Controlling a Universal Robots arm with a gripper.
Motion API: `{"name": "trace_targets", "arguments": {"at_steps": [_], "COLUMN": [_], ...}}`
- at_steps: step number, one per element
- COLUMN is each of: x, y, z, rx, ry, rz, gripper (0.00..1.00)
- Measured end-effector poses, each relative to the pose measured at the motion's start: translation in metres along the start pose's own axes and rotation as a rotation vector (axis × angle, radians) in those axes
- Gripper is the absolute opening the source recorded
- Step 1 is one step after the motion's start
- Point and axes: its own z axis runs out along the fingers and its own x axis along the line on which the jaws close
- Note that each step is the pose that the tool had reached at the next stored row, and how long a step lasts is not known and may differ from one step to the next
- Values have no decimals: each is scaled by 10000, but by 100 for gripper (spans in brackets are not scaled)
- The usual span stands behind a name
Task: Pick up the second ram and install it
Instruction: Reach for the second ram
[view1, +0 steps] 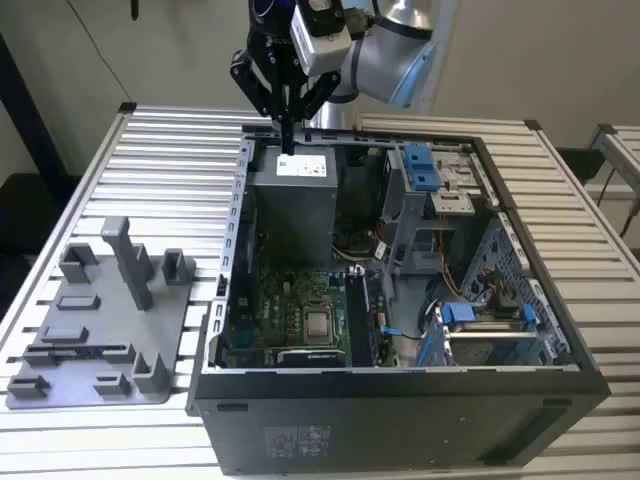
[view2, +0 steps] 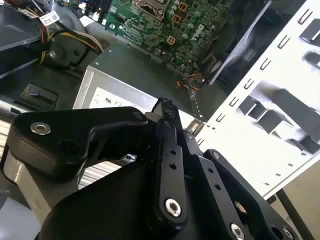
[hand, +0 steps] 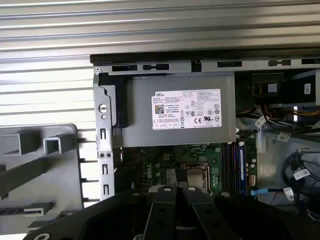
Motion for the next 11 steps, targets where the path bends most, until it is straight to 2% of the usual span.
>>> {"name": "trace_targets", "arguments": {"at_steps": [11], "x": [4], "y": [0], "z": [0], "rx": [-1], "ry": [2], "rz": [1], "gripper": [11]}}
